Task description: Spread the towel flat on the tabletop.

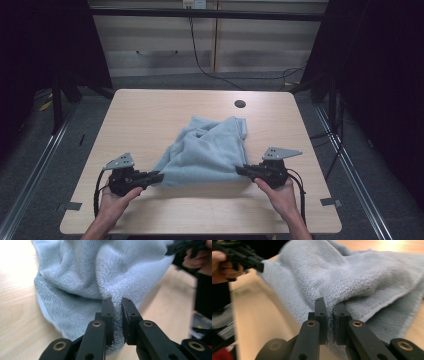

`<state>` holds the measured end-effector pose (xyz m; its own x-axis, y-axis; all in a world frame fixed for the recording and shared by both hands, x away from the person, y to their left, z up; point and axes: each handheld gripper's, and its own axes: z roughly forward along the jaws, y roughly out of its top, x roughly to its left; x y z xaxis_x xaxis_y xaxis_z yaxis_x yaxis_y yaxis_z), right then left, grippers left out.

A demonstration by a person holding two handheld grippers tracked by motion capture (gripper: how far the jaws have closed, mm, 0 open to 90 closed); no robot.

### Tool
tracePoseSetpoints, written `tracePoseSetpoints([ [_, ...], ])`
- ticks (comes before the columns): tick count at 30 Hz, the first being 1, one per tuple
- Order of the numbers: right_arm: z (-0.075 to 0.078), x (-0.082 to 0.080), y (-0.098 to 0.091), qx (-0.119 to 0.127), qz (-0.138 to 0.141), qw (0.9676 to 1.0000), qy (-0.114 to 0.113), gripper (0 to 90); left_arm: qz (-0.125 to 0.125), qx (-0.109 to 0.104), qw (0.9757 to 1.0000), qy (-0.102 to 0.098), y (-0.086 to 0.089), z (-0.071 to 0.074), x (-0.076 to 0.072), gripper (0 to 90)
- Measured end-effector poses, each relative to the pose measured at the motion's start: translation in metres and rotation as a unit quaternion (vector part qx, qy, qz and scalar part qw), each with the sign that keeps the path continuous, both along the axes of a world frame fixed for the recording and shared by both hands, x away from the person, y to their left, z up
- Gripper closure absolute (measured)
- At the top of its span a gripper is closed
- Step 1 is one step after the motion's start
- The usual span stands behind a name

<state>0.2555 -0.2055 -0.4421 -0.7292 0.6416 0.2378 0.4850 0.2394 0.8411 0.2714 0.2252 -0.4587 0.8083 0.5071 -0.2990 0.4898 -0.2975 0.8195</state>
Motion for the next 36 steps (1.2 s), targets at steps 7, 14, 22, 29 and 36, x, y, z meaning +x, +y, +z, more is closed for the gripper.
tracePoseSetpoints([
  [7,-0.01,-0.055,0.005,-0.004,0.025,0.9995,0.021,83.9,-0.037,-0.005,0.999,0.023,0.008,-0.011,-0.037,80.9],
  [14,-0.027,-0.077,-0.002,-0.016,0.032,0.9982,0.049,68.7,-0.079,0.011,0.9957,0.049,0.002,-0.021,-0.059,61.5],
  [22,-0.002,-0.042,-0.008,-0.009,-0.001,0.9998,0.016,56.2,-0.013,0.011,0.9997,0.02,0.005,-0.011,-0.012,52.8],
  [29,-0.02,0.044,0.005,-0.045,-0.048,0.9976,0.024,48.1,0.042,0.017,0.9985,0.03,-0.008,-0.023,0.044,44.5],
  [36,-0.046,0.073,0.015,-0.07,-0.067,0.9934,0.062,46.3,0.051,0.086,0.9943,0.038,-0.035,-0.045,0.066,46.0],
])
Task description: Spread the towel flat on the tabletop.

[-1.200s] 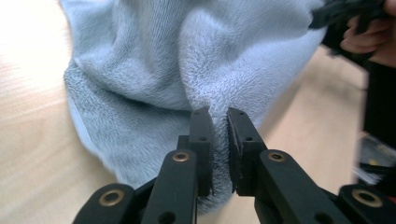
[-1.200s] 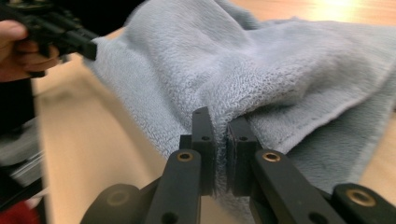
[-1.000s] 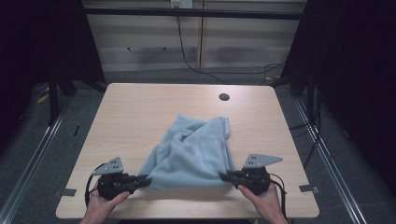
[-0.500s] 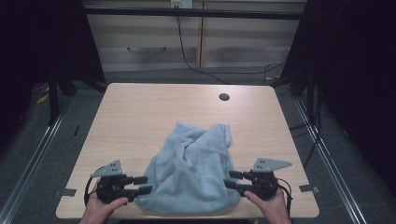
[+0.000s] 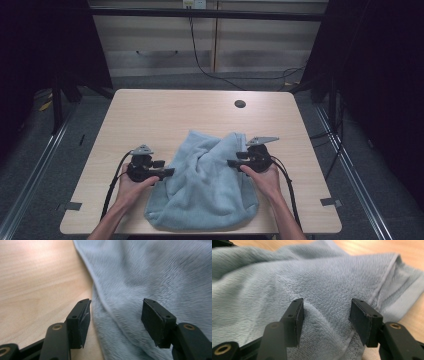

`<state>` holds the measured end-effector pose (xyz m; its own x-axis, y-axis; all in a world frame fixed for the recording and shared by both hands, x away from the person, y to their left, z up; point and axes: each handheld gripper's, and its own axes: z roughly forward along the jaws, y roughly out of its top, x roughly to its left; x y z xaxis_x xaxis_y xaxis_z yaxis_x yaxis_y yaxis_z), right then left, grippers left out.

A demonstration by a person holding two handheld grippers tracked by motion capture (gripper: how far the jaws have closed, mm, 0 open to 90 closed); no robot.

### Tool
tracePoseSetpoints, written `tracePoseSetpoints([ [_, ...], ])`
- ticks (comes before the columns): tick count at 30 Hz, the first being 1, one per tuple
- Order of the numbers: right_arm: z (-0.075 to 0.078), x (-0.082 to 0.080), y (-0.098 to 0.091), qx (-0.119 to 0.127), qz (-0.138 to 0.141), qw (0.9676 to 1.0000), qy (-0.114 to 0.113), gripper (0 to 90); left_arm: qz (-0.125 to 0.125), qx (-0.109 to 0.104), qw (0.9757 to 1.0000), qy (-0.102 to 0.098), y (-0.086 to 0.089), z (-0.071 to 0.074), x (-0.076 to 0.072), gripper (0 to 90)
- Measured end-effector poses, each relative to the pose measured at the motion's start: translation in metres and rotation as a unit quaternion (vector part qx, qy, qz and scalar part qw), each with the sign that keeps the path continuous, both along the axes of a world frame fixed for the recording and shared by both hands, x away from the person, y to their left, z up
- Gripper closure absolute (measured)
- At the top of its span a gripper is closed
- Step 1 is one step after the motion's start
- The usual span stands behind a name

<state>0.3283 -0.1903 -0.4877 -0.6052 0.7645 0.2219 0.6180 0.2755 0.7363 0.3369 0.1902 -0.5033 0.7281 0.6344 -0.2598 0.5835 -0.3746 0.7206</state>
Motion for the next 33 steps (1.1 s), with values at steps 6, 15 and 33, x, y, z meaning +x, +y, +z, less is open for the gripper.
tracePoseSetpoints([
  [6,-0.003,-0.01,0.0,-0.033,-0.006,0.9994,-0.005,72.7,-0.022,0.028,0.999,-0.026,-0.004,-0.001,-0.007,73.4],
  [15,0.005,-0.036,-0.025,-0.016,-0.003,0.9996,-0.022,87.2,-0.018,0.013,0.9997,-0.006,0.018,0.0,-0.016,80.8],
  [33,-0.006,0.045,0.03,-0.011,-0.006,0.9996,-0.025,87.2,-0.005,-0.016,0.9999,0.001,0.032,-0.006,-0.015,80.6],
])
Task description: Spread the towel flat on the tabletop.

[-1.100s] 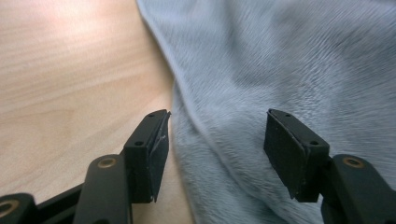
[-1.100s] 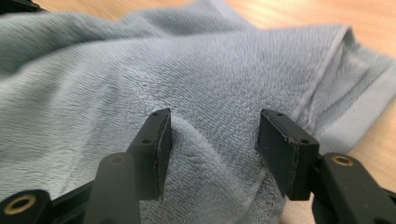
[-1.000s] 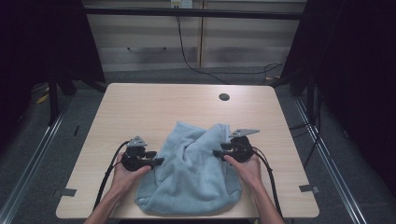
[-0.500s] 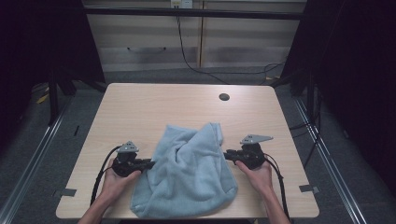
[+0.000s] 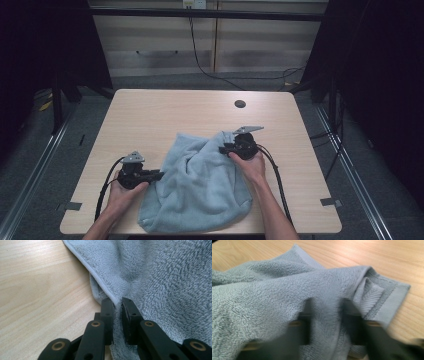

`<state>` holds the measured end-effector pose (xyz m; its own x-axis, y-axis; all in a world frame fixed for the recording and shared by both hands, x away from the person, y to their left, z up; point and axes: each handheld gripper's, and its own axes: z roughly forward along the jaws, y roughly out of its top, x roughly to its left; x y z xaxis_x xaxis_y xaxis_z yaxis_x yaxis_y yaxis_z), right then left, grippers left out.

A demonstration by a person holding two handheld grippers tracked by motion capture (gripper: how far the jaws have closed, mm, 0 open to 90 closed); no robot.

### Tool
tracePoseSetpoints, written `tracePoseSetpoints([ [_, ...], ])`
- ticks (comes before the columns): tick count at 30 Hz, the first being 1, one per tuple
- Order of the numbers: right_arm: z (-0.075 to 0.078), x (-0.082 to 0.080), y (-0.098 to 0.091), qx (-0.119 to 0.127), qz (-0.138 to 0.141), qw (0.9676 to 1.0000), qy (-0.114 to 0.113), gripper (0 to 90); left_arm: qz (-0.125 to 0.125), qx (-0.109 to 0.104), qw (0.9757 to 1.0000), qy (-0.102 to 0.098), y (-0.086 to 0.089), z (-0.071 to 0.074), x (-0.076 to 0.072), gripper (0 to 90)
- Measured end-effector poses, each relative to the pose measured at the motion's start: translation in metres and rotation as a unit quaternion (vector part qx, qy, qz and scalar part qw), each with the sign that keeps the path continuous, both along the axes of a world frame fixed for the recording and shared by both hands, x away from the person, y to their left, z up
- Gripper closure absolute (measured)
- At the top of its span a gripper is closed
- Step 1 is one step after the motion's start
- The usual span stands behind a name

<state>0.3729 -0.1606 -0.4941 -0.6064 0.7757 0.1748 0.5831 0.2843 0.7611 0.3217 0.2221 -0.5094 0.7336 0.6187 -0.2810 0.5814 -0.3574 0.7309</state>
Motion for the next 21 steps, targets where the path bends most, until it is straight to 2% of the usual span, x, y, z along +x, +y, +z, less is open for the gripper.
tracePoseSetpoints([
  [2,0.005,-0.007,-0.002,0.008,-0.003,0.9999,-0.013,88.4,0.004,0.002,1.0,-0.003,0.002,0.0,-0.002,81.0],
  [6,0.021,-0.027,-0.014,-0.006,0.006,0.9995,-0.029,88.6,0.017,-0.001,0.9999,-0.002,0.008,0.004,-0.008,81.5],
  [8,0.028,-0.04,-0.024,-0.004,0.008,0.9994,-0.034,88.6,0.024,-0.004,0.9997,0.001,0.012,0.005,-0.012,81.6],
  [9,0.028,-0.04,-0.024,-0.004,0.008,0.9994,-0.034,88.6,0.025,-0.003,0.9997,0.0,0.012,0.006,-0.015,81.6],
  [10,0.031,-0.055,-0.036,-0.006,0.002,0.9994,-0.033,88.6,0.021,0.002,0.9998,-0.004,0.012,0.007,-0.018,81.6],
  [11,0.03,-0.062,-0.042,0.0,-0.002,0.9995,-0.03,88.6,0.019,0.005,0.9998,-0.006,0.013,0.008,-0.022,81.6],
  [13,0.023,-0.076,-0.052,-0.006,-0.011,0.9997,-0.021,88.6,0.015,0.014,0.9997,-0.008,0.017,0.01,-0.029,81.6],
  [15,0.013,-0.09,-0.06,-0.008,-0.012,0.9999,-0.007,88.6,0.007,0.009,0.9999,0.002,0.026,0.009,-0.041,81.6],
  [16,0.009,-0.097,-0.062,-0.008,-0.008,0.9999,0.0,88.5,0.007,0.009,0.9999,0.002,0.026,0.009,-0.041,81.6],
  [17,0.009,-0.097,-0.062,-0.008,-0.008,0.9999,0.0,88.5,0.004,0.008,1.0,0.003,0.028,0.008,-0.045,81.6],
  [19,0.003,-0.116,-0.062,-0.016,0.002,0.9998,0.009,88.4,-0.002,0.004,0.9999,0.014,0.03,0.007,-0.053,81.3],
  [21,0.003,-0.121,-0.06,-0.019,0.004,0.9997,0.013,88.3,-0.013,0.007,0.9998,0.016,0.031,0.007,-0.06,81.0],
])
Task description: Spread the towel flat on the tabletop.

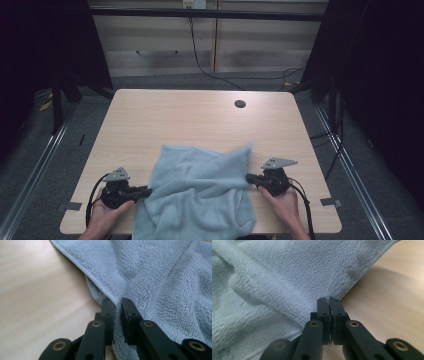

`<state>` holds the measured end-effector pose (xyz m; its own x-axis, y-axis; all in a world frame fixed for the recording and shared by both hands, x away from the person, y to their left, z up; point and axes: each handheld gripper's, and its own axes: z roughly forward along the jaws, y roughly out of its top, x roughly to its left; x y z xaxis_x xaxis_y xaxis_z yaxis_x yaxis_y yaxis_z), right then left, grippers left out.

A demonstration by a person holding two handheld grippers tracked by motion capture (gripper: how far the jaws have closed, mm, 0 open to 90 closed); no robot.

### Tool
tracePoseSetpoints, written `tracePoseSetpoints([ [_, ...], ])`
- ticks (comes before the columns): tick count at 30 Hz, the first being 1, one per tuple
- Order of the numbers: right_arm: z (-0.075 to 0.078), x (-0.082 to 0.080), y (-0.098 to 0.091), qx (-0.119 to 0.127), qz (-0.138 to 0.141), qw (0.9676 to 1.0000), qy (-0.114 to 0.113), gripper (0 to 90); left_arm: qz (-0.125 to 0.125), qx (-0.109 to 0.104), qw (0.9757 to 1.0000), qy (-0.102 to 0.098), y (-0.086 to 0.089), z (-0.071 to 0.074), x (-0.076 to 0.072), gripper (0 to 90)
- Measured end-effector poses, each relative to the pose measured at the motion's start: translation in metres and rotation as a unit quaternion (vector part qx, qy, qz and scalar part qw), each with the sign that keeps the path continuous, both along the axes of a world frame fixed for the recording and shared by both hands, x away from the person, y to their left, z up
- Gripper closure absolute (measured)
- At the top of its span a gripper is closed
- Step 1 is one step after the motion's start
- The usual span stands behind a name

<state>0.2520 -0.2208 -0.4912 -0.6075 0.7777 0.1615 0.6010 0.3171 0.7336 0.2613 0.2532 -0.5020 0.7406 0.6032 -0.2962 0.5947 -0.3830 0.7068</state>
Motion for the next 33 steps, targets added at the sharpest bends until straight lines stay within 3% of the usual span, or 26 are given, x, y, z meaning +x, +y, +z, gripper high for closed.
tracePoseSetpoints([
  [3,-0.003,-0.017,0.009,-0.03,0.019,0.9993,0.009,88.0,-0.011,0.003,0.9999,0.003,0.001,0.0,-0.009,79.6],
  [9,-0.006,-0.015,0.006,-0.019,0.017,0.9996,0.014,87.1,-0.006,-0.001,0.9999,0.01,0.001,-0.001,-0.006,77.5],
  [10,-0.006,-0.016,0.007,-0.022,0.015,0.9995,0.015,86.1,-0.003,-0.003,0.9999,0.012,0.001,-0.001,-0.007,71.1],
  [12,-0.005,-0.016,0.007,-0.02,0.018,0.9995,0.018,85.8,0.0,-0.005,1.0,0.008,0.003,0.0,-0.006,67.9],
  [15,-0.004,-0.019,0.007,-0.022,0.025,0.9993,0.018,82.6,0.012,-0.028,0.9995,-0.008,0.005,0.007,0.002,57.8],
  [16,-0.003,-0.019,0.006,-0.02,0.023,0.9993,0.02,77.1,0.016,-0.031,0.9993,-0.012,0.003,0.01,0.006,55.7],
  [20,0.004,-0.016,0.002,-0.012,0.016,0.9997,0.012,66.3,0.026,-0.033,0.999,-0.016,-0.008,0.013,0.03,55.7],
  [22,0.021,-0.007,-0.004,0.008,0.001,0.9999,-0.007,55.9,0.054,-0.049,0.9971,-0.02,-0.012,0.014,0.052,55.3],
  [23,0.026,-0.001,-0.006,0.013,-0.003,0.9999,-0.011,53.6,0.054,-0.049,0.9971,-0.02,-0.012,0.014,0.052,55.0],
  [24,0.03,0.006,-0.007,0.017,-0.008,0.9997,-0.017,52.4,0.075,-0.05,0.9959,-0.012,-0.013,0.012,0.068,53.6],
  [25,0.034,0.013,-0.009,0.023,-0.016,0.9994,-0.021,51.0,0.085,-0.047,0.9952,-0.009,-0.014,0.011,0.075,51.8],
  [26,0.034,0.013,-0.009,0.023,-0.016,0.9994,-0.021,51.0,0.085,-0.047,0.9952,-0.009,-0.014,0.011,0.075,49.9],
  [28,0.038,0.038,-0.012,0.039,-0.038,0.998,-0.033,48.8,0.089,-0.035,0.9954,0.001,-0.018,0.005,0.091,49.6],
  [32,0.038,0.068,-0.012,0.049,-0.062,0.9959,-0.044,47.5,0.082,-0.032,0.9961,0.0,-0.026,-0.002,0.095,48.1],
  [33,0.038,0.068,-0.012,0.049,-0.062,0.9959,-0.044,47.5,0.076,-0.026,0.9968,0.001,-0.028,-0.005,0.096,48.1],
])
